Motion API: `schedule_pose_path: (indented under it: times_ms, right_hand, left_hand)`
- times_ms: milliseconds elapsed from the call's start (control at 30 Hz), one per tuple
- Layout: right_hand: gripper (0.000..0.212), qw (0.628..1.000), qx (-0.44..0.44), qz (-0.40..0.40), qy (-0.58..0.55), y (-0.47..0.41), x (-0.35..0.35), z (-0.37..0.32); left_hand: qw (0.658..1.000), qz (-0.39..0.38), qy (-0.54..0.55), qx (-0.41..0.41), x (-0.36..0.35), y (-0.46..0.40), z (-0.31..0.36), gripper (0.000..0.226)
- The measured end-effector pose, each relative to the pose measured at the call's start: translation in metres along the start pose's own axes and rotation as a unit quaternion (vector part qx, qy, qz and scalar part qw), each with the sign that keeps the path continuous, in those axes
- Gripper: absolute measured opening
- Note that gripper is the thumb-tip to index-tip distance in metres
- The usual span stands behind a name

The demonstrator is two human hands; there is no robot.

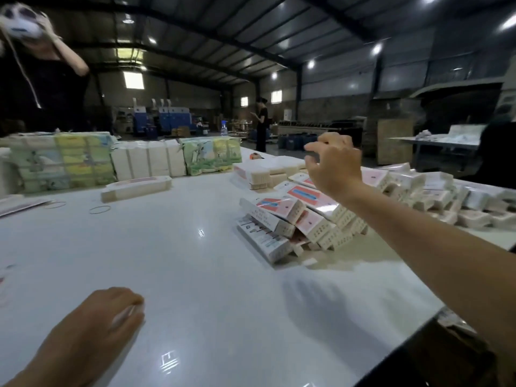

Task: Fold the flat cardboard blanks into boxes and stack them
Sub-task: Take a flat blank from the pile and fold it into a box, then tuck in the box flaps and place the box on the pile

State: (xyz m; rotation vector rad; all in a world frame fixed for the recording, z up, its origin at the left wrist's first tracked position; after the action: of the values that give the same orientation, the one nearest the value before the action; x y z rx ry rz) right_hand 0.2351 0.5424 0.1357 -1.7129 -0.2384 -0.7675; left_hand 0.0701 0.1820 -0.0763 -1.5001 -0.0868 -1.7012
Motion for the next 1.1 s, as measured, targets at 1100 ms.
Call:
schedule_pose_path:
  times_ms: [1100]
  right_hand:
    - [0.019, 0.916, 0.179, -0.264, -0.244, 0.156, -0.154, -0.251]
  left_hand:
    - [0.787, 0.007, -0.247, 0.565, 0.212, 0.078, -0.269, 0.053]
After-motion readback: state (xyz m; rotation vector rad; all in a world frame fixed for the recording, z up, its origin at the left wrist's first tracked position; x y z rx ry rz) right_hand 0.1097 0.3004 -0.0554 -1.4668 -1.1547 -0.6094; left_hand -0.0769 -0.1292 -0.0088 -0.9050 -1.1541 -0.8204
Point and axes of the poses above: each hand's wrist, its own y-axis away from the middle knuckle, its own x-axis out of the back of the hand, z = x × y, the point moved 9 cm from there along -y, towards the middle knuckle, and after that the axes turned 7 degrees about x, right-handed, at the moved point
